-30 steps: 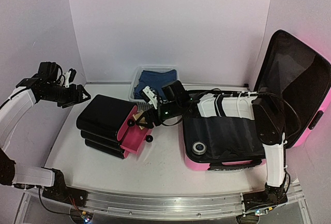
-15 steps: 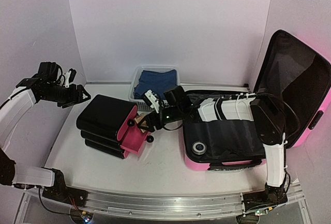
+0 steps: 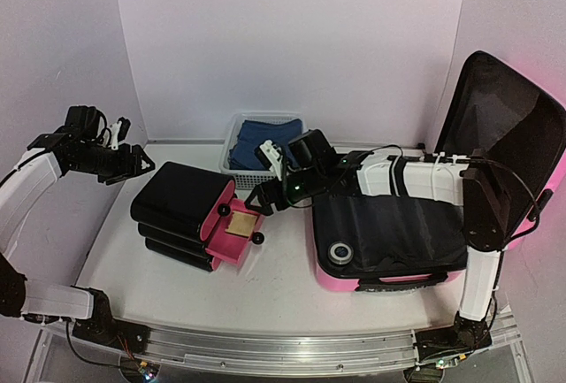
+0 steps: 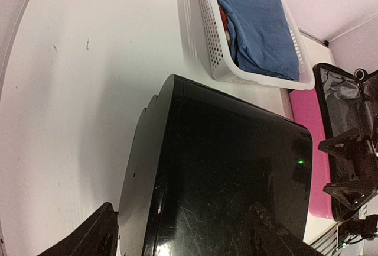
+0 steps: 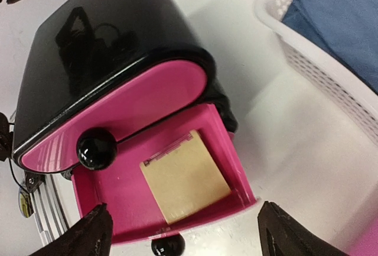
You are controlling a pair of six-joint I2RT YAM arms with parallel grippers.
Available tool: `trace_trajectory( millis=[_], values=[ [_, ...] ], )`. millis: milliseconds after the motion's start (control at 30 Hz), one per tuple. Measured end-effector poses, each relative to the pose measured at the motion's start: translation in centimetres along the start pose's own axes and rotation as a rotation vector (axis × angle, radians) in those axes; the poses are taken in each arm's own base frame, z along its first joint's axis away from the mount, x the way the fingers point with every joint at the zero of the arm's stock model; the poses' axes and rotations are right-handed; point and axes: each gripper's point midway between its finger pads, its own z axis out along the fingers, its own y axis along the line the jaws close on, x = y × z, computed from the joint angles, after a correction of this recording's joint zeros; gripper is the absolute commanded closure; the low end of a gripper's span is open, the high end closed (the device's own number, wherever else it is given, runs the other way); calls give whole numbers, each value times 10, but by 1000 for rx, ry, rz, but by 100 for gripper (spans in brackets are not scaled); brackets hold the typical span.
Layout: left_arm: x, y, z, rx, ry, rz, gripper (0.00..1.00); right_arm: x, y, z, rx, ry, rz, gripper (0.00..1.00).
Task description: Open, take out, and arrange the luggage
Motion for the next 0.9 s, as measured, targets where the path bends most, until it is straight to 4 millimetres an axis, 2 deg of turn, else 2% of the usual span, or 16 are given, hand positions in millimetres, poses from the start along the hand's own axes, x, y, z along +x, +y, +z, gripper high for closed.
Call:
trace_trajectory(
  millis=[167,233,367,533,767,900],
  values=[
    [0,7,4,-30,11,-14,24,7,-11,-18,100,55,38,37],
    [0,10,12,-41,37,-35,25,18,-17,-20,134,96,66,44],
    [2,18,35,-48,109,-80,27,36,-26,-19,181,174,115,49],
    [17,18,55,-9,199,-129,31,45,-33,-3,206,219,145,52],
    [20,10,57,45,219,-140,32,56,-37,26,201,255,179,53],
    [22,7,57,62,226,-143,33,53,-35,35,187,240,205,53]
  ],
)
